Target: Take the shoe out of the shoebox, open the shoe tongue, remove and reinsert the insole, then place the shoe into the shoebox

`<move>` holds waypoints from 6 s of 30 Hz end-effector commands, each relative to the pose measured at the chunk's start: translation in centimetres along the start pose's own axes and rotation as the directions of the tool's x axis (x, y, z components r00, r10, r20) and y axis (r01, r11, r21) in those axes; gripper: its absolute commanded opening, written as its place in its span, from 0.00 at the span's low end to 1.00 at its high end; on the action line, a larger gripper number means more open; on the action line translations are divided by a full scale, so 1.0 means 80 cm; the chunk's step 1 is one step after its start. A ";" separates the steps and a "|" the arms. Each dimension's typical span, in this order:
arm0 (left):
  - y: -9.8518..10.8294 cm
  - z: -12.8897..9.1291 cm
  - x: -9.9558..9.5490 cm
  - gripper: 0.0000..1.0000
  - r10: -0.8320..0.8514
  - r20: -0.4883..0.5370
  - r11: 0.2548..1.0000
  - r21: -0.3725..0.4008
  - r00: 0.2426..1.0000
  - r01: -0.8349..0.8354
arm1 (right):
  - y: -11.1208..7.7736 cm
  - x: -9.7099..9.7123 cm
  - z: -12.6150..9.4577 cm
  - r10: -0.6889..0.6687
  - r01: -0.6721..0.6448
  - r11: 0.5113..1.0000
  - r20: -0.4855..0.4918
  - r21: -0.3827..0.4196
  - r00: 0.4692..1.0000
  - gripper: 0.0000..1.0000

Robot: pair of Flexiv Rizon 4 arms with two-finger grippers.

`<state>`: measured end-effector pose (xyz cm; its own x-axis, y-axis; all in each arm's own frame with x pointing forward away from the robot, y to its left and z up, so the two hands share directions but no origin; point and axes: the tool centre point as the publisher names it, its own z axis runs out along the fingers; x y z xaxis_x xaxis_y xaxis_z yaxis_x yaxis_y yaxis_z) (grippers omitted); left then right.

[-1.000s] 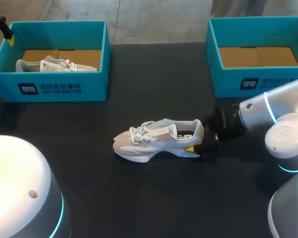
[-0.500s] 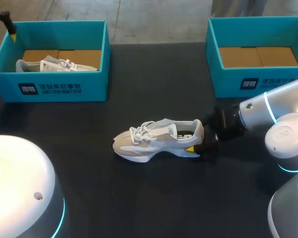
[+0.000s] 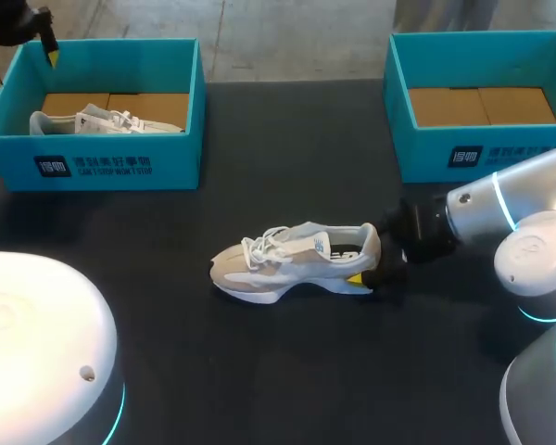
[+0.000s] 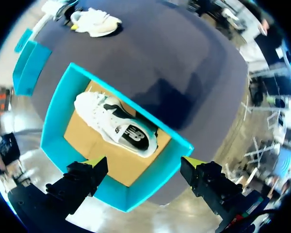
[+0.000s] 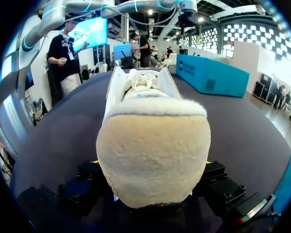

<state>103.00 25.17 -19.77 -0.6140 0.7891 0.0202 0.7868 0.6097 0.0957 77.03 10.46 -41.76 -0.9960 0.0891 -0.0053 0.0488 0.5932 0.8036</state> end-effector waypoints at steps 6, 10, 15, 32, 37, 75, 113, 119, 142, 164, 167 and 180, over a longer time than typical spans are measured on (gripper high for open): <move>-0.003 -0.002 -0.002 1.00 -0.019 -0.018 1.000 -0.007 1.000 0.019 | 0.000 0.000 0.004 0.001 -0.001 1.000 0.001 0.003 1.000 0.00; -0.003 -0.002 -0.002 1.00 -0.019 -0.018 1.000 -0.007 1.000 0.019 | 0.000 0.000 0.004 0.001 -0.001 1.000 0.001 0.003 1.000 0.00; -0.017 -0.004 -0.011 1.00 -0.041 0.000 0.999 0.000 0.999 0.041 | 0.000 0.000 0.004 0.001 -0.001 1.000 0.001 0.003 1.000 0.00; -0.095 -0.043 -0.062 1.00 -0.452 0.084 0.889 0.122 0.888 0.441 | 0.000 0.000 0.004 0.001 -0.001 1.000 0.001 0.003 1.000 0.00; -0.125 -0.054 -0.079 1.00 -0.534 0.082 0.844 0.114 0.842 0.524 | 0.000 0.000 0.004 0.001 -0.001 1.000 0.001 0.003 1.000 0.00; -0.281 -0.034 -0.173 1.00 -0.920 0.043 0.391 0.132 0.389 0.911 | 0.000 0.000 0.004 0.001 -0.001 1.000 0.001 0.003 1.000 0.00; -0.322 -0.021 -0.188 1.00 -0.880 0.023 0.473 0.140 0.474 0.870 | 0.000 0.000 0.004 0.001 -0.001 1.000 0.001 0.003 1.000 0.00; -0.338 -0.029 -0.191 1.00 -0.927 0.041 0.372 0.245 0.373 0.895 | 0.000 0.000 0.004 0.001 -0.001 1.000 0.001 0.003 1.000 0.00; -0.429 -0.015 -0.184 1.00 -0.976 -0.081 -0.215 0.186 -0.203 0.959 | 0.000 0.000 0.004 0.001 -0.001 1.000 0.001 0.003 1.000 0.00; -0.530 0.020 -0.199 1.00 -0.884 -0.007 -0.461 0.166 -0.467 0.872 | 0.000 0.000 0.004 0.001 -0.001 1.000 0.001 0.003 1.000 0.00; -0.540 0.021 -0.201 1.00 -0.874 -0.004 -0.480 0.170 -0.487 0.861 | 0.000 0.000 0.004 0.001 -0.001 1.000 0.001 0.003 1.000 0.00; -0.588 0.051 -0.236 1.00 -0.881 -0.039 -0.472 0.145 -0.472 0.870 | 0.000 0.000 0.004 0.001 -0.001 1.000 0.001 0.003 1.000 0.00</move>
<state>77.27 -16.45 -27.47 -0.4045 -0.9133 -0.0463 -0.8943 0.4057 -0.1887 77.04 10.46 -41.77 -0.9960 0.0893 -0.0054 0.0489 0.5932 0.8036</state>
